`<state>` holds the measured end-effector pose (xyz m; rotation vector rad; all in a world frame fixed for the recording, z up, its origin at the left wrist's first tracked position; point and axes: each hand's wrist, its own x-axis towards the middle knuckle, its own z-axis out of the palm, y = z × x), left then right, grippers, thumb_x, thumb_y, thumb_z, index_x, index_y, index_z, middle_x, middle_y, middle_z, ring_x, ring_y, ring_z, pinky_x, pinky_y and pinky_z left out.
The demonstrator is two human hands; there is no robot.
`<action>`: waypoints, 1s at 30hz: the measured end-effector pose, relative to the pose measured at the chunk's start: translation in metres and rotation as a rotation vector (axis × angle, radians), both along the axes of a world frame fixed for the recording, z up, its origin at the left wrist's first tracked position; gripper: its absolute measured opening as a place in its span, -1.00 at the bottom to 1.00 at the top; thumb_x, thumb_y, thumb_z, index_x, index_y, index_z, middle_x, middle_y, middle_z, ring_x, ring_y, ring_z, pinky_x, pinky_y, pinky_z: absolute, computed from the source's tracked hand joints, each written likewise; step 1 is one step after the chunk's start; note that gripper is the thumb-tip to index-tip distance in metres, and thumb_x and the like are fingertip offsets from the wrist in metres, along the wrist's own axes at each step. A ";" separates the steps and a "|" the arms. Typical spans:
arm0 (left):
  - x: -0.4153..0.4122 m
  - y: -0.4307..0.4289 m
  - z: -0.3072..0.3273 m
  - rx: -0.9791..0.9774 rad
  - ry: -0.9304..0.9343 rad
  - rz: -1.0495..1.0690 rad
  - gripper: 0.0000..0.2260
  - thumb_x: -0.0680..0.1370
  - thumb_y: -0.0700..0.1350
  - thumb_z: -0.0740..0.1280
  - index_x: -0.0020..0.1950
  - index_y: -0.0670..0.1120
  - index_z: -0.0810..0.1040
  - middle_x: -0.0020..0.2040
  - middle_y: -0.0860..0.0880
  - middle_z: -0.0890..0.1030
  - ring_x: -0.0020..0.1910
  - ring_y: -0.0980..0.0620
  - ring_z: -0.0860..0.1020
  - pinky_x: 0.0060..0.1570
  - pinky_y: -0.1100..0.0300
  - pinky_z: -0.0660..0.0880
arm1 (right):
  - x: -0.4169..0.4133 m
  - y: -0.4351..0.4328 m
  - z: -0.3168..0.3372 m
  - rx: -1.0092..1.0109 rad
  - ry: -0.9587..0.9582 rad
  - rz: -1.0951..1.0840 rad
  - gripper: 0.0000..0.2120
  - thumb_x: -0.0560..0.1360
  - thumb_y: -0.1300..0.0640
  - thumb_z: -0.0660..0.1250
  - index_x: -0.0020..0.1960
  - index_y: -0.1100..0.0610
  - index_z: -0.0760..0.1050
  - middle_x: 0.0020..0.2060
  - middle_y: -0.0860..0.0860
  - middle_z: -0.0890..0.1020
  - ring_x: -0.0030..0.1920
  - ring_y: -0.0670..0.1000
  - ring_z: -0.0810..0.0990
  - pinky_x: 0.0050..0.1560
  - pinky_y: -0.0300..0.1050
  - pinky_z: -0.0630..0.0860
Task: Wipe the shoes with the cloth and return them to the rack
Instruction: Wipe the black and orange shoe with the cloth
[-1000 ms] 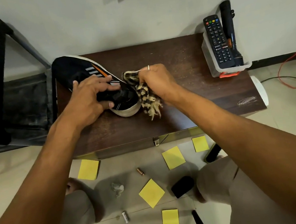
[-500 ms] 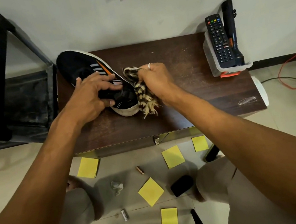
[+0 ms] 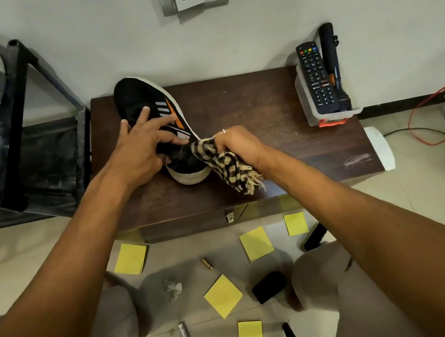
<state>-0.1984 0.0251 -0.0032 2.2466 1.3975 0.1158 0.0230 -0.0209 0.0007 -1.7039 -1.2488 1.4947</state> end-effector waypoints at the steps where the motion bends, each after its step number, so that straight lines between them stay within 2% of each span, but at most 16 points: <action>1: -0.001 -0.004 -0.001 0.040 0.031 0.006 -0.39 0.48 -0.27 0.49 0.31 0.36 0.51 0.66 0.12 0.10 0.65 -0.10 -0.20 0.50 -0.38 -0.22 | 0.004 -0.002 0.000 -0.012 0.013 -0.011 -0.66 0.37 0.39 0.22 -0.48 0.06 0.31 -0.55 -0.13 0.35 -0.48 -0.16 0.30 -0.38 -0.21 0.27; 4: -0.001 -0.026 -0.004 0.117 0.026 0.119 -0.31 0.54 -0.24 0.45 0.56 0.25 0.32 0.68 0.08 -0.16 0.63 -0.15 -0.30 0.51 -0.33 -0.20 | 0.011 -0.009 0.001 -0.015 0.051 -0.120 -0.69 0.40 0.35 0.24 -0.45 0.06 0.36 -0.53 -0.10 0.42 -0.44 -0.12 0.40 -0.32 -0.18 0.34; 7: 0.006 -0.056 -0.001 -0.013 -0.233 0.403 -0.17 0.55 -0.30 0.38 0.67 0.13 0.05 0.68 0.05 -0.16 0.65 -0.08 -0.19 0.59 -0.26 -0.06 | 0.013 -0.010 0.002 -0.016 0.047 -0.204 -0.73 0.50 0.28 0.27 -0.34 0.06 0.49 -0.49 -0.06 0.57 -0.44 -0.09 0.53 -0.27 -0.13 0.46; 9: 0.015 -0.073 0.000 -0.155 -0.394 0.584 -0.11 0.55 -0.17 0.42 0.67 0.16 -0.09 0.68 0.06 -0.08 0.65 0.01 -0.03 0.60 -0.10 0.08 | 0.013 -0.011 0.005 -0.011 0.054 -0.198 -0.79 0.55 0.24 0.27 -0.20 0.10 0.60 -0.39 0.03 0.66 -0.39 -0.01 0.61 -0.24 -0.09 0.54; 12: 0.034 -0.088 -0.003 -0.279 -0.479 0.700 0.01 0.49 0.08 0.48 0.66 0.15 -0.21 0.65 0.05 0.17 0.58 0.00 0.24 0.54 -0.03 0.24 | 0.009 -0.013 0.002 -0.007 0.003 -0.124 -0.83 0.59 0.21 0.29 -0.05 0.08 0.66 -0.33 0.02 0.71 -0.37 -0.02 0.67 -0.24 -0.10 0.59; 15: 0.057 -0.090 -0.011 -0.305 -0.571 0.758 0.09 0.44 0.26 0.47 0.66 0.07 -0.26 0.61 0.04 0.28 0.55 -0.02 0.29 0.51 -0.03 0.28 | 0.005 -0.019 -0.005 -0.016 -0.026 -0.052 -0.84 0.60 0.17 0.32 0.00 0.02 0.68 -0.25 0.02 0.74 -0.24 0.03 0.74 -0.04 0.06 0.69; 17: 0.073 -0.087 -0.012 -0.280 -0.630 0.852 0.12 0.39 0.37 0.44 0.67 0.03 -0.22 0.60 0.01 0.29 0.55 -0.05 0.29 0.51 -0.09 0.29 | 0.005 -0.023 -0.006 -0.009 -0.045 -0.037 -0.82 0.60 0.16 0.31 -0.01 -0.04 0.68 -0.19 0.00 0.75 -0.14 0.03 0.74 0.07 0.11 0.67; 19: 0.085 -0.083 -0.013 -0.233 -0.651 0.949 0.11 0.39 0.37 0.44 0.67 -0.03 -0.15 0.60 -0.04 0.29 0.56 -0.09 0.28 0.51 -0.12 0.29 | 0.006 -0.028 -0.003 0.009 -0.075 -0.001 -0.78 0.58 0.19 0.31 -0.02 -0.09 0.68 -0.15 -0.03 0.75 -0.09 0.00 0.74 0.10 0.08 0.66; 21: 0.089 -0.077 -0.016 -0.184 -0.663 1.000 0.08 0.38 0.35 0.46 0.67 -0.09 -0.01 0.57 -0.08 0.33 0.55 -0.12 0.30 0.51 -0.12 0.30 | 0.008 -0.031 -0.002 0.025 -0.084 0.017 -0.77 0.58 0.20 0.32 0.01 -0.08 0.68 -0.14 -0.04 0.75 -0.07 -0.03 0.73 0.09 0.01 0.65; 23: 0.087 -0.078 -0.019 -0.164 -0.654 1.008 0.05 0.30 0.43 0.39 0.62 -0.09 0.15 0.51 -0.08 0.42 0.50 -0.12 0.37 0.47 -0.13 0.35 | 0.010 -0.036 0.001 0.041 -0.087 0.006 -0.79 0.58 0.21 0.33 0.06 -0.04 0.69 -0.15 -0.03 0.75 -0.11 -0.03 0.73 0.03 -0.03 0.66; 25: 0.082 -0.084 -0.017 -0.143 -0.646 0.996 -0.09 0.35 0.42 0.34 0.56 -0.06 0.30 0.43 -0.05 0.52 0.44 -0.09 0.45 0.42 -0.12 0.41 | 0.011 -0.040 0.004 0.056 -0.088 -0.026 -0.79 0.58 0.21 0.33 0.07 -0.02 0.69 -0.17 -0.04 0.75 -0.15 -0.02 0.74 0.00 0.00 0.68; 28: 0.072 -0.096 -0.005 -0.065 -0.649 1.011 -0.50 0.57 0.18 0.37 0.42 -0.07 0.51 0.27 -0.06 0.63 0.30 -0.08 0.56 0.31 -0.04 0.49 | 0.011 -0.048 0.012 0.086 -0.105 -0.070 -0.79 0.58 0.22 0.32 0.02 -0.06 0.66 -0.20 -0.06 0.72 -0.19 -0.07 0.70 -0.08 -0.10 0.63; 30: 0.062 -0.103 0.003 -0.033 -0.627 1.028 -0.59 0.61 0.11 0.36 0.35 -0.11 0.57 0.21 -0.10 0.65 0.25 -0.12 0.58 0.26 -0.03 0.51 | 0.007 -0.057 0.018 0.101 -0.103 -0.088 -0.77 0.59 0.21 0.32 -0.01 -0.11 0.63 -0.19 -0.06 0.72 -0.19 -0.06 0.68 -0.07 -0.09 0.62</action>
